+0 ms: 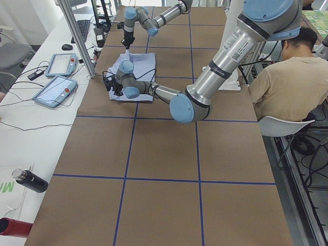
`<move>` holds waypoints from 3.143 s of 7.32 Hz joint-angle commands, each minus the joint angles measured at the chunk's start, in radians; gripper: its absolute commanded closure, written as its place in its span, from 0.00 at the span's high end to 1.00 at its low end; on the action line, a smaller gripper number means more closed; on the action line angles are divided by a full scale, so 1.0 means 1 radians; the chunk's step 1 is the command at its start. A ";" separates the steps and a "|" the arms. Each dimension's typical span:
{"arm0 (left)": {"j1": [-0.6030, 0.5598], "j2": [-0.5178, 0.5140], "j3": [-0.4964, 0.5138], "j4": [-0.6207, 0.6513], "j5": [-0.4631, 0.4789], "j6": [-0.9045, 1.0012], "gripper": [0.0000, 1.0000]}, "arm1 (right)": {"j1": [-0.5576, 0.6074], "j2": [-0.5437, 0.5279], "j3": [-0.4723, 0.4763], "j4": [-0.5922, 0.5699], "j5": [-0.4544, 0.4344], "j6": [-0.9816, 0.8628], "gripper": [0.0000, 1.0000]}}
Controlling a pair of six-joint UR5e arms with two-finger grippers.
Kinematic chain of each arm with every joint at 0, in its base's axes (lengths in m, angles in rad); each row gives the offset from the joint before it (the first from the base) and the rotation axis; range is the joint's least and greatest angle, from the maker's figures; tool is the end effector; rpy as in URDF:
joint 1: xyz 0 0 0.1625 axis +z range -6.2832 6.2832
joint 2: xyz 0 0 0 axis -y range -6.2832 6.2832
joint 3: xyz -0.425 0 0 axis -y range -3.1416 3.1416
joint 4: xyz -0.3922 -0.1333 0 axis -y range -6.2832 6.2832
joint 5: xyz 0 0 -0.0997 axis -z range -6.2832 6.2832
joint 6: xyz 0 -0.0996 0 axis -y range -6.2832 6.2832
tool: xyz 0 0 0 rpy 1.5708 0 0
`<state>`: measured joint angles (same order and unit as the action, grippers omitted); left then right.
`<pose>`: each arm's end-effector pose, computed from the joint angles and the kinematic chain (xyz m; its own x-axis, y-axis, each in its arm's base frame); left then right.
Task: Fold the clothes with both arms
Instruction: 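Lower the hem onto the collar and open both grippers, then move the right gripper down to the folded shirt's side edge and grasp, then drag the grasped edge toward the robot with the right gripper, rotating the shirt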
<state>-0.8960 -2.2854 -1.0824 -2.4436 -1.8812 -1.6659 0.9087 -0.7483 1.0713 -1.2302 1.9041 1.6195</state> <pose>0.4135 -0.6815 0.3499 0.2282 -0.4299 -0.8736 0.5979 0.7700 -0.2228 -0.4246 -0.7086 0.3399 0.4535 0.6566 0.6027 -0.6443 0.7088 -0.2874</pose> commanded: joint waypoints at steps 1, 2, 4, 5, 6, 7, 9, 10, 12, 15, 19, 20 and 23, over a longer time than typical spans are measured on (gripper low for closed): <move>0.000 -0.002 -0.002 -0.002 -0.001 -0.002 0.41 | 0.002 0.003 -0.002 0.025 0.001 0.011 0.63; -0.003 0.000 -0.013 -0.003 -0.001 -0.006 0.41 | 0.006 -0.011 0.034 0.052 0.003 0.035 0.69; -0.011 0.010 -0.077 0.008 -0.009 -0.005 0.41 | -0.037 -0.209 0.242 0.136 0.000 0.156 0.74; -0.011 0.012 -0.077 0.008 -0.009 -0.005 0.42 | -0.072 -0.312 0.342 0.191 -0.026 0.268 0.76; -0.011 0.014 -0.077 0.009 -0.009 -0.005 0.42 | -0.159 -0.419 0.430 0.246 -0.137 0.360 0.81; -0.011 0.027 -0.089 0.009 -0.007 -0.005 0.42 | -0.195 -0.471 0.490 0.267 -0.170 0.420 0.81; -0.011 0.027 -0.090 0.011 -0.007 -0.003 0.42 | -0.241 -0.529 0.535 0.268 -0.185 0.436 0.82; -0.011 0.027 -0.090 0.012 -0.006 -0.002 0.42 | -0.258 -0.529 0.533 0.267 -0.198 0.436 0.82; -0.011 0.034 -0.090 0.011 -0.004 0.001 0.42 | -0.281 -0.519 0.530 0.261 -0.215 0.436 0.79; -0.011 0.049 -0.090 0.005 -0.004 0.003 0.42 | -0.280 -0.516 0.533 0.256 -0.212 0.441 0.00; -0.011 0.063 -0.091 0.000 -0.004 0.005 0.43 | -0.272 -0.532 0.583 0.249 -0.203 0.441 0.00; -0.011 0.061 -0.091 -0.002 -0.004 0.005 0.43 | -0.274 -0.577 0.666 0.204 -0.203 0.441 0.00; -0.011 0.064 -0.109 -0.003 -0.006 0.003 0.43 | -0.420 -0.823 1.008 0.112 -0.136 0.438 0.00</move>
<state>-0.9066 -2.2224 -1.1799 -2.4461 -1.8856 -1.6616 0.5749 -1.4673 1.9499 -1.1009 1.7417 2.0584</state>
